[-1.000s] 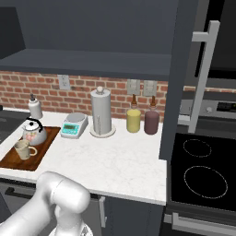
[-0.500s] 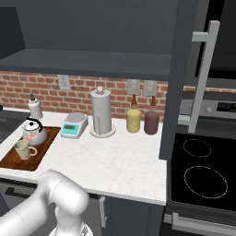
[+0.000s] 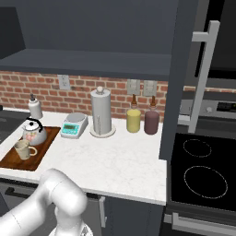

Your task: Pick the kettle from the counter and place it on the tray. Then pick the mug from the cabinet and place it on the tray. Then close the cabinet doors.

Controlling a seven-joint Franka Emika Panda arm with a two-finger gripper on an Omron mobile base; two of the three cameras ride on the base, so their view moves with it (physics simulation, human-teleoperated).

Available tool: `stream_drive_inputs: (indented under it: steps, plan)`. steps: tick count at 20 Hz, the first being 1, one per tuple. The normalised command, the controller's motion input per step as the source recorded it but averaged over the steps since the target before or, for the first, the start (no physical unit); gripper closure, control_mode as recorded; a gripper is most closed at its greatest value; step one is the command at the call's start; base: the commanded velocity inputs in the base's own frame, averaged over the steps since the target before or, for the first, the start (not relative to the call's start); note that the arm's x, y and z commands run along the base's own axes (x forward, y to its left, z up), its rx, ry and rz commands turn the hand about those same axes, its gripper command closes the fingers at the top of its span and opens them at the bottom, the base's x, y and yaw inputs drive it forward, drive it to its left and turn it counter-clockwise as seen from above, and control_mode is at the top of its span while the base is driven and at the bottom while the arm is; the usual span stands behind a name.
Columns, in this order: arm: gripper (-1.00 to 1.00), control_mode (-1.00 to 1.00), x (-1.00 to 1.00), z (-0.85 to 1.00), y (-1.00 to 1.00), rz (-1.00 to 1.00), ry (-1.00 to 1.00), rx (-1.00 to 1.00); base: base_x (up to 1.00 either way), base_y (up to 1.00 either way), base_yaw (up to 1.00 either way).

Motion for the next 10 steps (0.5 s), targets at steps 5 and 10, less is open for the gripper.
stream_drive_inputs:
  steps: [5, 10]
  plan:
    - [-1.0, -1.0, -0.01, 0.32, 0.16, -0.07, -0.27, -0.05, 0.0, 0.0, 0.0]
    - [-1.0, -1.0, -0.01, 0.34, 0.23, -0.06, -0.28, 0.0, 0.0, 0.0, 0.0]
